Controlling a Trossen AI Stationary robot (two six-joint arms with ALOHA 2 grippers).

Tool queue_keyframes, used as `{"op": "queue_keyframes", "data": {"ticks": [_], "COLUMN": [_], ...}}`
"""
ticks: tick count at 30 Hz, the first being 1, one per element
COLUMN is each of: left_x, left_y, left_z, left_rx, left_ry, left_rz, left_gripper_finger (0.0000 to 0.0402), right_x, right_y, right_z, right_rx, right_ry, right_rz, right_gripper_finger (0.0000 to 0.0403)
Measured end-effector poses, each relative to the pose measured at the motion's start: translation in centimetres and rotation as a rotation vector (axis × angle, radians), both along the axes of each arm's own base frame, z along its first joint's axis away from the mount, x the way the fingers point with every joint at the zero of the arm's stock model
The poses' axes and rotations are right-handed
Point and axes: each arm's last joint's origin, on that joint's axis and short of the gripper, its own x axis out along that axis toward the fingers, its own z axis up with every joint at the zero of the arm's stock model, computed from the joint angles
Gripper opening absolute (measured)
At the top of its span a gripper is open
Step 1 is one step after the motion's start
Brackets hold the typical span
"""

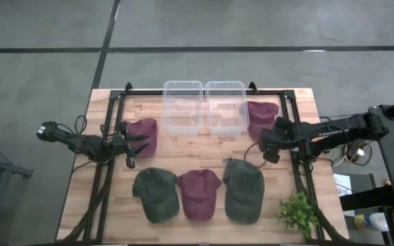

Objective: Pick & Place hat
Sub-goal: Put the top right red cap into the right transparent bin

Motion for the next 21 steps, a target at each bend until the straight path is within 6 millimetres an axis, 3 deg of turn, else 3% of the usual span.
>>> {"op": "queue_keyframes", "data": {"ticks": [8,21], "left_x": [0.0,0.0], "left_y": [0.0,0.0], "left_z": [-0.2,-0.2], "left_rx": [0.006,0.008], "left_ry": [0.017,0.021], "left_rz": [0.0,0.0], "left_gripper_finger": [0.014,0.014], "right_x": [-0.2,1.4], "right_y": [0.5,1.3], "right_z": [-0.9,-3.1], "right_rx": [-0.001,0.014], "right_ry": [0.022,0.124], "right_rz": [-0.006,0.039], "right_gripper_finger": [0.0221,0.0221]}}
